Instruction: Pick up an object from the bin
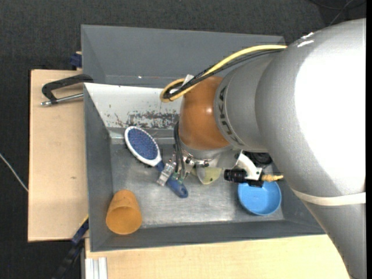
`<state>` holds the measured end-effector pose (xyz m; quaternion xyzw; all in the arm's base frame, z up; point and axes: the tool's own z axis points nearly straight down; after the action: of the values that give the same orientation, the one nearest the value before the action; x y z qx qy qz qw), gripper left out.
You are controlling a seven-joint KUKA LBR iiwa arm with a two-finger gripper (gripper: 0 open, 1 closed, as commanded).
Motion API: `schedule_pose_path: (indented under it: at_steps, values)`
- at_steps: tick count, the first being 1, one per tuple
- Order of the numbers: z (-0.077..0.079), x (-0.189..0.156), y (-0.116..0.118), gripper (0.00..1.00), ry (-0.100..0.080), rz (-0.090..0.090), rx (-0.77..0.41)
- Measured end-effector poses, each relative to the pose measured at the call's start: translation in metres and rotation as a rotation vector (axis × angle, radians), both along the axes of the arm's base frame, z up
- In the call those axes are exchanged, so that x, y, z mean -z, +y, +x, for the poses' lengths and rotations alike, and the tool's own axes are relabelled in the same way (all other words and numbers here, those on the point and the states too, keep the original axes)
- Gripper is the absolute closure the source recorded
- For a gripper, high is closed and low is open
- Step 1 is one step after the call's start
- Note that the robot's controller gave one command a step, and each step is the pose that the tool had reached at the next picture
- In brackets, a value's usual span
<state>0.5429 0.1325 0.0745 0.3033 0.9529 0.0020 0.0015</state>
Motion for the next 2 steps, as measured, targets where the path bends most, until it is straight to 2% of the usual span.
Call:
schedule_pose_path:
  at_steps: [2]
  values:
    - [0.001,-0.053,0.002,1.0,0.001,-0.001,-0.005]
